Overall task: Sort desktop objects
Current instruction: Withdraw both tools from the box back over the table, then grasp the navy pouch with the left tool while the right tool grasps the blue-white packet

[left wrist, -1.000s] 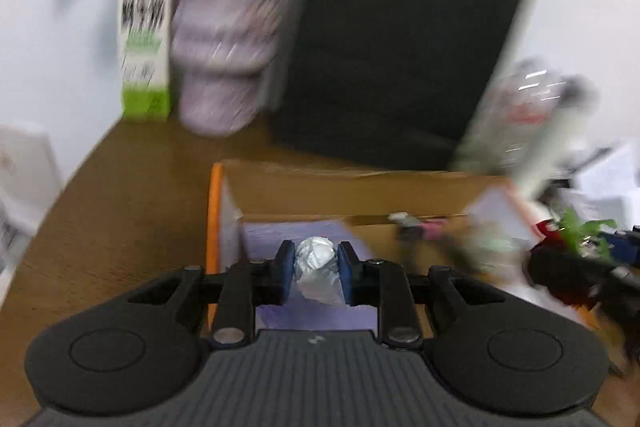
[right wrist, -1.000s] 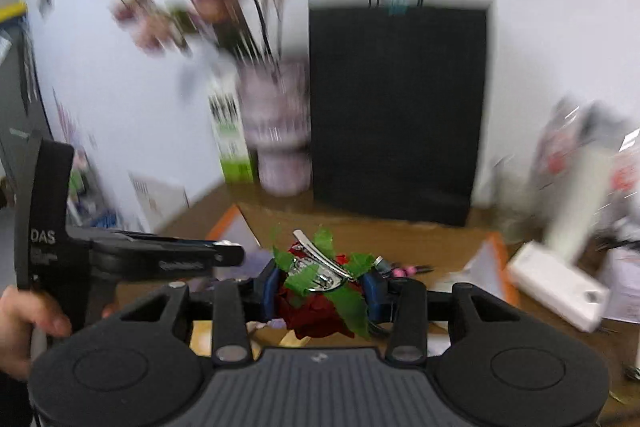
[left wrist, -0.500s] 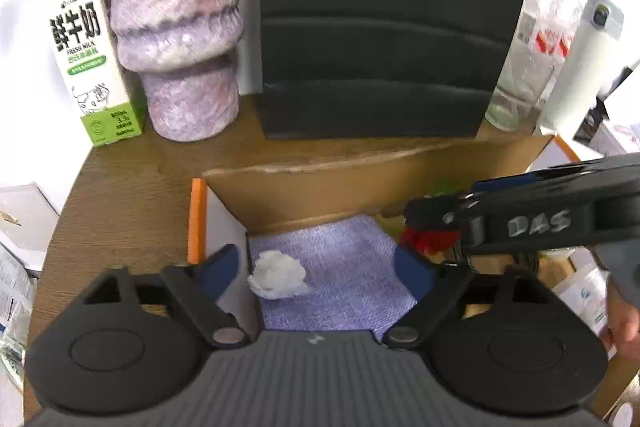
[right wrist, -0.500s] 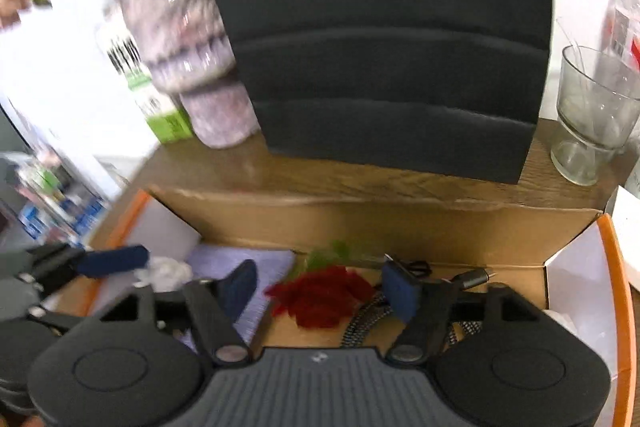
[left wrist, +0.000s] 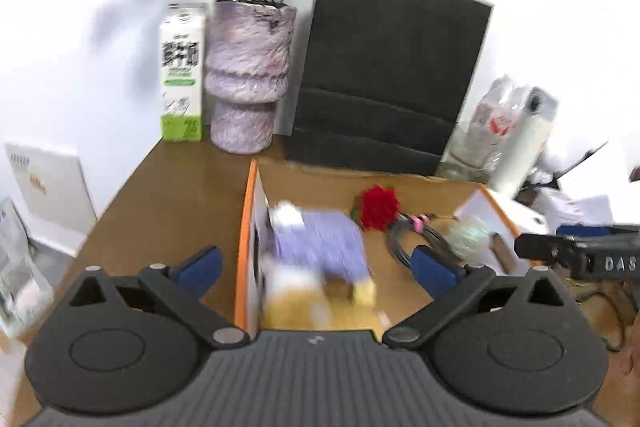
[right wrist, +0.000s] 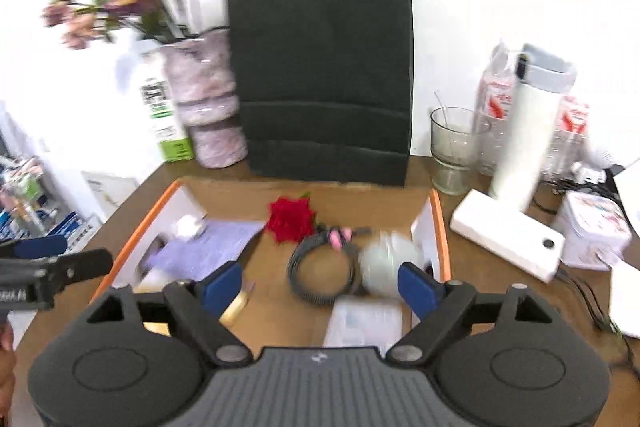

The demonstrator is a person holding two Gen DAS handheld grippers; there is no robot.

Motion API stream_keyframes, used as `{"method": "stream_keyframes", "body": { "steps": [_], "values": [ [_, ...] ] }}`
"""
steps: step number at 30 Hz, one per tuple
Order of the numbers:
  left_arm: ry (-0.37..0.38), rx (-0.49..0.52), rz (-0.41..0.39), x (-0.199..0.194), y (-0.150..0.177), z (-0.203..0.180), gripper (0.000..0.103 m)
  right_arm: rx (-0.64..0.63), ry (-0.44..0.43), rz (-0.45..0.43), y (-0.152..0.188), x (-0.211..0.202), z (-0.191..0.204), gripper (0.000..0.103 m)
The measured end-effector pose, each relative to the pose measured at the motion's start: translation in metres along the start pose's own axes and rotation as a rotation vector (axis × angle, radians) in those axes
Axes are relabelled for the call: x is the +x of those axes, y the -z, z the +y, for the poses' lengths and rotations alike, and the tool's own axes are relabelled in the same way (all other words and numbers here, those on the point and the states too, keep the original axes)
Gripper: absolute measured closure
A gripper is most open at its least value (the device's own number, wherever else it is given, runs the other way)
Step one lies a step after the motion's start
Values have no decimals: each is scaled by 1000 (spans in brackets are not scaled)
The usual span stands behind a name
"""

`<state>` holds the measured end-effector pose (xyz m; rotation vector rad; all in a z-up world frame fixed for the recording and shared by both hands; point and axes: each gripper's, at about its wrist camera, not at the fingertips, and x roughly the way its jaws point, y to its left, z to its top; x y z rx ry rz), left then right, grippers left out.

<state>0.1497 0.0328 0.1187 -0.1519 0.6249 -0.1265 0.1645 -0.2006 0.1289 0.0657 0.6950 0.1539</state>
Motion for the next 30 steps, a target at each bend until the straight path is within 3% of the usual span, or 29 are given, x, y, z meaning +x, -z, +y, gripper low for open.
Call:
{"method": "stream_keyframes", "body": {
  "steps": [4, 9, 15, 19, 24, 30],
  "values": [
    [13, -45, -14, -43, 69, -9, 0, 8, -1, -50, 69, -47, 13, 17],
    [-41, 8, -43, -81, 151, -18, 0, -4, -10, -57, 156, -83, 33, 17],
    [-109, 57, -83, -111, 211, -23, 0, -51, 31, -80, 227, -116, 43, 17],
    [-121, 91, -119, -118, 221, -29, 0, -35, 62, -91, 248, -123, 43, 17],
    [-97, 94, -77, -115, 220, -31, 0, -41, 51, -87, 259, -122, 42, 17],
    [-39, 98, -35, -97, 207, -34, 0, -38, 40, -103, 247, -116, 38, 17]
  ]
}}
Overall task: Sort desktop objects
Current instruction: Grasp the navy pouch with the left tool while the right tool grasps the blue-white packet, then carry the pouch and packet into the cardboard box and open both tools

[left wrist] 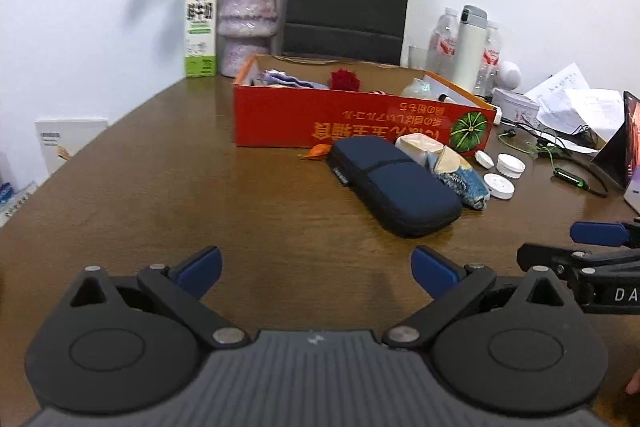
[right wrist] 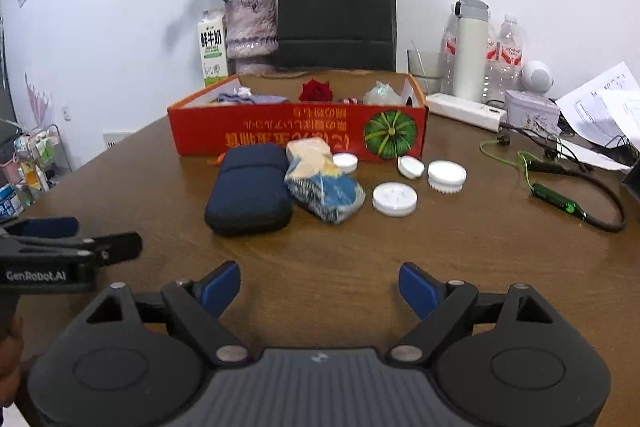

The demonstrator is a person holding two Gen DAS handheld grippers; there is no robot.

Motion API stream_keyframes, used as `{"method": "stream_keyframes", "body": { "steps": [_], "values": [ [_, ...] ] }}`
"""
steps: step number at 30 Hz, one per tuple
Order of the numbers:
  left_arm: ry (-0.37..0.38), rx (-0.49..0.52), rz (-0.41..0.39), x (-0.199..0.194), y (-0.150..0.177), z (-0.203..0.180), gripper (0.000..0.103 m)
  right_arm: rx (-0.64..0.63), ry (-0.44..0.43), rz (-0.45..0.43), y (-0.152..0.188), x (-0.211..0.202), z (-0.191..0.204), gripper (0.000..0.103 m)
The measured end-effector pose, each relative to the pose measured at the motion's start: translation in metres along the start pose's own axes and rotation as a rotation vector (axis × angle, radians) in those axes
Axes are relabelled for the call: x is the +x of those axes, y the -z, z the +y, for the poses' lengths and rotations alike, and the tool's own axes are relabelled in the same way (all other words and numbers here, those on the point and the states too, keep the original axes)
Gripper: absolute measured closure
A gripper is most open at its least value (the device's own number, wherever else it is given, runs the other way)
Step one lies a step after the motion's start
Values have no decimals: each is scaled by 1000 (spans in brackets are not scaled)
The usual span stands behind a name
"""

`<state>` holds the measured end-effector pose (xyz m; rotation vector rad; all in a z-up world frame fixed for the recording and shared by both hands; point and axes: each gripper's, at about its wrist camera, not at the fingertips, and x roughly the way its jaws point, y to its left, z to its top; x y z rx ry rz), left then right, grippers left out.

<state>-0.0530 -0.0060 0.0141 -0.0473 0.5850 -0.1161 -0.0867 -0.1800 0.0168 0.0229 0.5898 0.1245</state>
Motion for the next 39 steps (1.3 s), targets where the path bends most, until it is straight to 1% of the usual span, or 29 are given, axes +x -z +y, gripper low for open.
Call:
{"method": "stream_keyframes", "body": {
  "steps": [1, 3, 4, 6, 7, 9, 10, 12, 13, 14, 15, 16, 17, 18, 20, 23, 25, 26, 27, 28, 29, 30, 32, 33, 34, 36, 37, 38, 39],
  "values": [
    [10, -13, 20, 7, -6, 1, 0, -7, -3, -8, -3, 2, -1, 17],
    [69, -57, 54, 21, -20, 2, 0, -33, 5, -18, -12, 11, -4, 19],
    [107, -78, 58, 28, -28, 2, 0, -59, 6, -18, -18, 19, -5, 20],
    [163, -94, 48, 44, -42, -1, 0, -118, 8, -26, -30, 33, -7, 27],
    [167, -93, 53, 55, -49, -4, 0, -166, 0, -29, -35, 41, -8, 27],
    [138, -84, 83, 76, -60, -15, 1, -278, -9, -25, -46, 58, -8, 37],
    [141, -78, 96, 85, -65, -20, 1, -312, -17, -9, -52, 67, -9, 37],
    [156, -58, 107, 101, -70, -32, 1, -337, -82, 32, -61, 84, -12, 40],
    [128, -57, 120, 110, -70, -36, 5, -327, -120, 48, -64, 92, -15, 41],
    [100, -68, 139, 116, -69, -38, 10, -297, -152, 61, -66, 100, -19, 50],
    [100, -94, 152, 119, -67, -37, 17, -267, -171, 69, -66, 106, -21, 60],
    [119, -121, 142, 118, -64, -33, 22, -240, -194, 79, -65, 111, -23, 63],
    [122, -114, 132, 114, -61, -33, 26, -224, -203, 79, -62, 112, -24, 71],
    [125, -100, 122, 109, -58, -33, 35, -220, -202, 72, -58, 111, -23, 78],
    [109, -90, 114, 97, -52, -31, 39, -196, -208, 58, -52, 102, -22, 87],
    [115, -78, 126, 72, -42, -18, 44, -125, -191, 33, -43, 78, -23, 89],
    [123, -76, 137, 51, -37, -8, 56, -54, -196, 30, -37, 60, -27, 89],
    [129, -61, 140, 39, -34, -4, 57, -18, -196, 36, -32, 52, -28, 89],
    [141, -33, 144, 28, -31, -3, 56, 7, -194, 50, -27, 45, -29, 89],
    [149, 0, 145, 19, -27, -3, 53, 20, -186, 63, -21, 37, -29, 89],
    [136, 22, 140, 11, -23, -1, 53, 23, -174, 68, -16, 32, -27, 89],
    [114, 41, 137, 5, -21, -2, 50, 19, -161, 75, -10, 27, -24, 89],
    [93, 48, 133, 3, -21, -6, 26, -2, -152, 84, 0, 18, -16, 89],
    [79, 28, 115, 5, -22, -8, 9, -16, -149, 82, 2, 14, -12, 88],
    [67, 16, 94, 8, -24, -12, 7, -22, -143, 82, 3, 12, -9, 88],
    [31, 57, 60, 18, -26, -26, 8, -24, -127, 78, 2, 10, -7, 88],
    [-12, 112, 62, 25, -24, -37, 11, -25, -106, 73, 1, 9, -6, 88],
    [-37, 182, 93, 32, -21, -48, 13, -28, -93, 69, 0, 5, -6, 88],
    [-31, 231, 123, 37, -16, -55, 15, -33, -87, 63, -1, 2, -6, 88]
  ]
}}
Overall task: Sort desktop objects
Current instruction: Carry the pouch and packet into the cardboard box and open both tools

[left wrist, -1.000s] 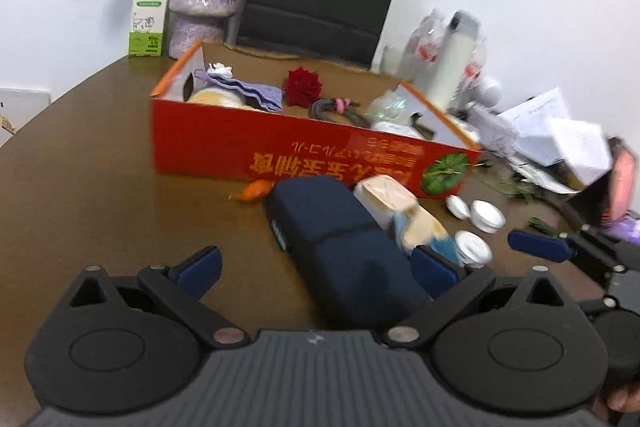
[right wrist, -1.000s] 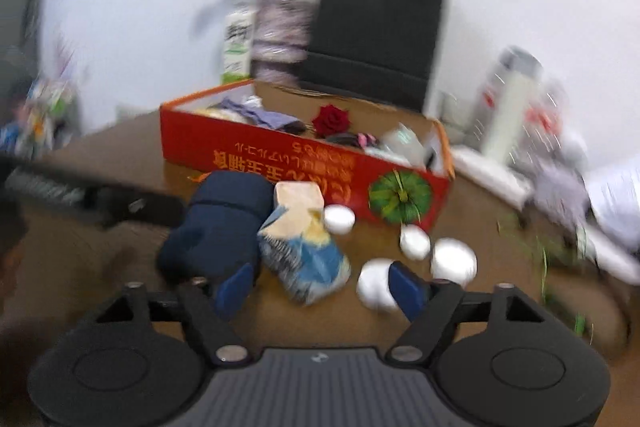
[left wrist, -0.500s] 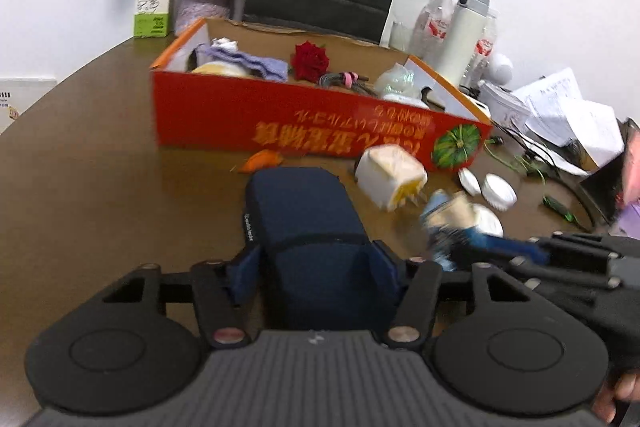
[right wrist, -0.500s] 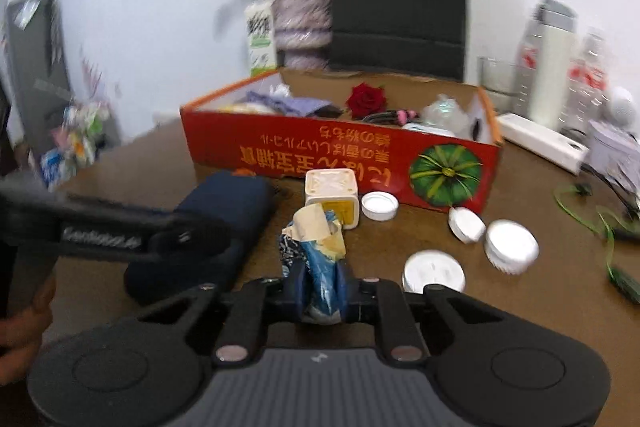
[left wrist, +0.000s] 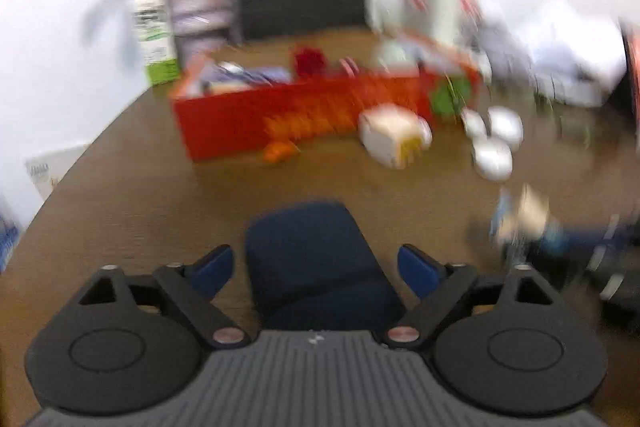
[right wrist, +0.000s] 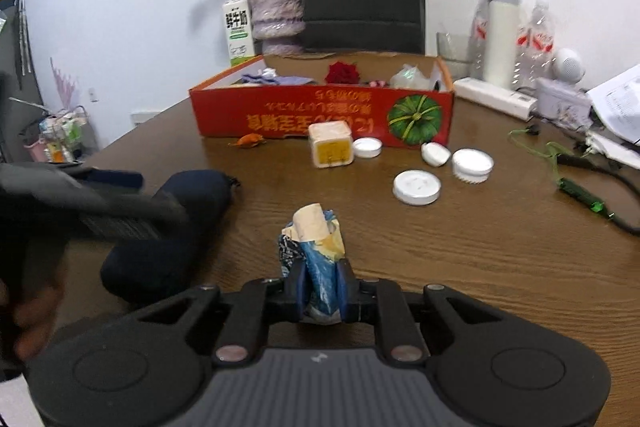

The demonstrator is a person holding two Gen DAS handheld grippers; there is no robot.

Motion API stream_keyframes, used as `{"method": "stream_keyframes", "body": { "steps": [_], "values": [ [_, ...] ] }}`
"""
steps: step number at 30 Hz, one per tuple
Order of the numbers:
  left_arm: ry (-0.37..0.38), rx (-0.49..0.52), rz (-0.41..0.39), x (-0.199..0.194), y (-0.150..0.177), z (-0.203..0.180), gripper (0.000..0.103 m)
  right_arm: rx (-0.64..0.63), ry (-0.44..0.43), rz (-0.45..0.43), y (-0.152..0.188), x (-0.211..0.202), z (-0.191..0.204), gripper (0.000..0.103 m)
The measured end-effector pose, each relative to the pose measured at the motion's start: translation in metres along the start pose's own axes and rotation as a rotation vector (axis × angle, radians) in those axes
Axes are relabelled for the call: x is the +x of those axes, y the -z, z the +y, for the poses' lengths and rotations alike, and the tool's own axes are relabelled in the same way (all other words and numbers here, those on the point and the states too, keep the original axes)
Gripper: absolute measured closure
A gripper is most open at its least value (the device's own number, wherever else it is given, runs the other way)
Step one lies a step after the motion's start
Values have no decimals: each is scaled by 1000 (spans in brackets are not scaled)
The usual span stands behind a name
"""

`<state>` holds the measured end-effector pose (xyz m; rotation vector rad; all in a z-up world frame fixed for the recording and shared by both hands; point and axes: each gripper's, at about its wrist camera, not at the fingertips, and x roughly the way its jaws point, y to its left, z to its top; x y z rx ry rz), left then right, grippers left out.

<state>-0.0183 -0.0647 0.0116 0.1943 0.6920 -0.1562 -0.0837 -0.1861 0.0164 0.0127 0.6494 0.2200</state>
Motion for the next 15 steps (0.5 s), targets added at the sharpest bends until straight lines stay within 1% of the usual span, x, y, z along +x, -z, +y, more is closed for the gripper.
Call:
{"method": "stream_keyframes", "body": {
  "steps": [1, 2, 4, 5, 7, 9, 11, 15],
  "values": [
    [-25, 27, 0, 1, 4, -5, 15, 0, 1, -8, 0, -4, 0, 88],
    [-34, 34, -20, -2, 8, -6, 17, 7, -3, -14, 0, -7, -2, 88],
    [-23, 22, -27, -7, 11, -2, 30, 14, -5, -18, 2, -9, -2, 88],
    [-12, 14, -41, -10, 14, 0, 33, 8, -5, -10, 3, -8, 0, 88],
    [3, 11, -63, -21, 19, 3, 47, -1, -9, 10, 5, -3, 4, 88],
    [35, -20, -74, -33, 22, 8, 50, -8, -23, 20, 6, 1, 8, 89],
    [68, -61, -67, -39, 23, 15, 51, -2, -33, 24, 7, 3, 12, 89],
    [67, -122, -75, -45, 22, 27, 54, 9, -37, 18, 2, 2, 13, 90]
  ]
}}
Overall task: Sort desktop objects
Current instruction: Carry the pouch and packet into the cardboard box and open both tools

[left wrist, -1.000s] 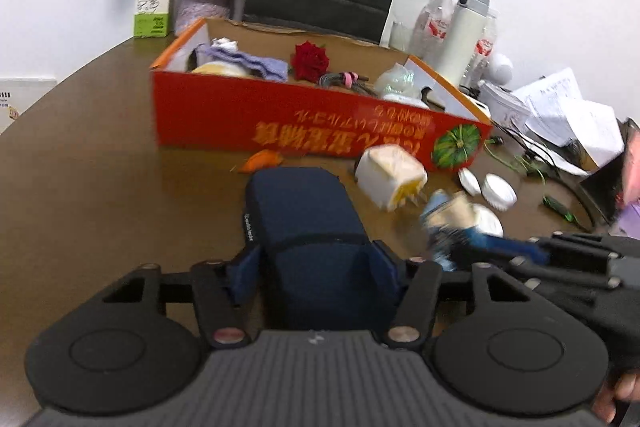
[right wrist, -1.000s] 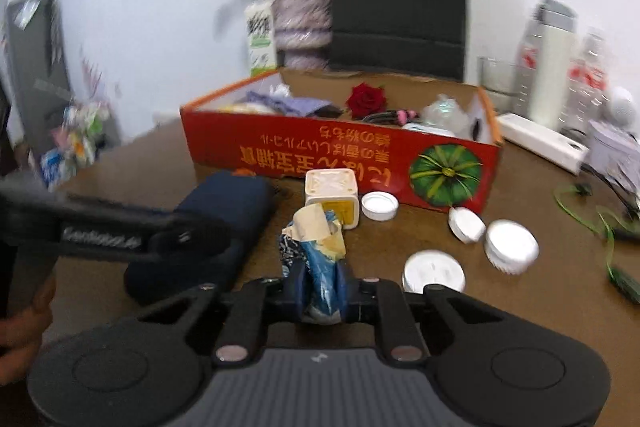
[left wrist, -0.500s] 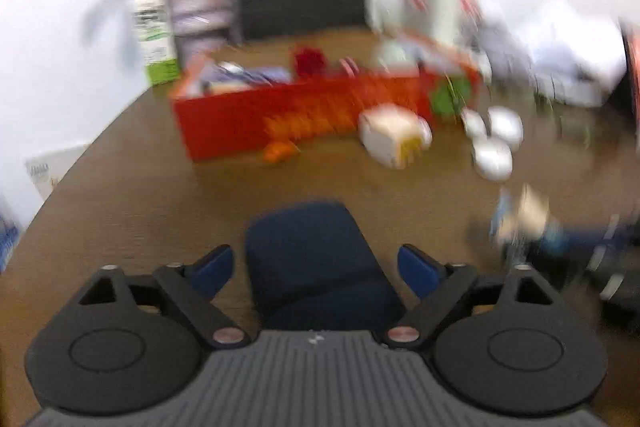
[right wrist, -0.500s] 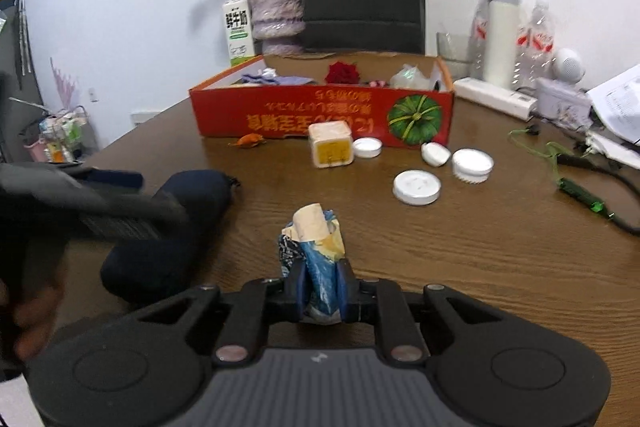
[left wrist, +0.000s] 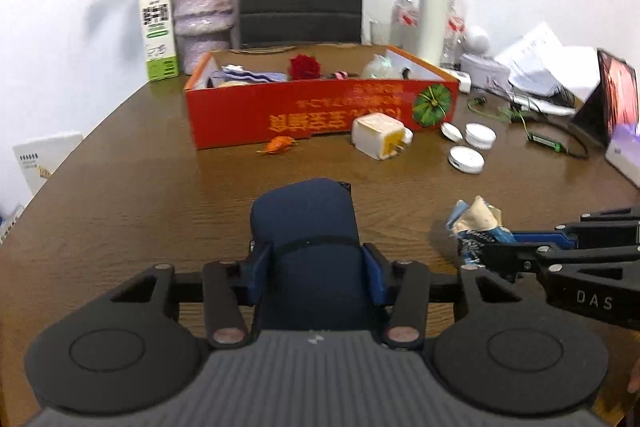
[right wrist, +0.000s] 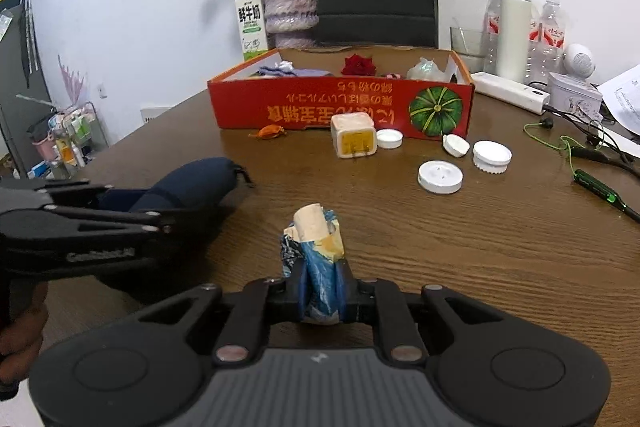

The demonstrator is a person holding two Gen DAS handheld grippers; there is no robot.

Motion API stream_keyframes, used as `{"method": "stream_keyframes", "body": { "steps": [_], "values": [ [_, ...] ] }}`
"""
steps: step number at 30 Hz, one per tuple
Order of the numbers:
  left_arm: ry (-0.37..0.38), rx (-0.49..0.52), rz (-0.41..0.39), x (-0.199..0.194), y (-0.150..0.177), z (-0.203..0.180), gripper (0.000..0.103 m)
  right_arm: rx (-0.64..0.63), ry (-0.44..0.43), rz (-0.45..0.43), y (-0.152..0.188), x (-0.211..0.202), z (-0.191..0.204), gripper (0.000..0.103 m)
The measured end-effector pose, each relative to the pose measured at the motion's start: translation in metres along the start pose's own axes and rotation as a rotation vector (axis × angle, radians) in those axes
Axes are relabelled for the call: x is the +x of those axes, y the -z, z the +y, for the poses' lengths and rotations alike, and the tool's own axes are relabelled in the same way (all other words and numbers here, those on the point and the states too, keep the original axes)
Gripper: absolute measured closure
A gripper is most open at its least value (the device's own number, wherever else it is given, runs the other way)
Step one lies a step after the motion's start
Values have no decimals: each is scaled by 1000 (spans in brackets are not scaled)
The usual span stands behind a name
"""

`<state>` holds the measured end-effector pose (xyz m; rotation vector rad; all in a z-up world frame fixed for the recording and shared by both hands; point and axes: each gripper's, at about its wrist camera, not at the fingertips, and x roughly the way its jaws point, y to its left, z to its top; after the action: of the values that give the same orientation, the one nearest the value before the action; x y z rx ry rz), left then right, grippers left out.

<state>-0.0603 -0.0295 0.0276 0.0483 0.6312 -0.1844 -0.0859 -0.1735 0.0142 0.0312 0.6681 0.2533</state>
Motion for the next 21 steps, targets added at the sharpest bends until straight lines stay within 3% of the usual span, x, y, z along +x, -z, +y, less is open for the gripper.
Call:
{"method": "stream_keyframes", "body": {
  "steps": [7, 13, 17, 21],
  "values": [
    [50, -51, -139, -27, -33, 21, 55, 87, -32, -84, -26, -16, -16, 90],
    [95, -52, -212, 6, -129, 36, 55, 86, -40, -193, -109, -4, -34, 90],
    [59, -37, -146, 88, -206, 34, 54, 137, -47, -172, -189, 56, -60, 90],
    [-24, -19, 60, 201, -241, 45, 54, 249, -10, -18, -250, 151, -92, 90]
  ]
}}
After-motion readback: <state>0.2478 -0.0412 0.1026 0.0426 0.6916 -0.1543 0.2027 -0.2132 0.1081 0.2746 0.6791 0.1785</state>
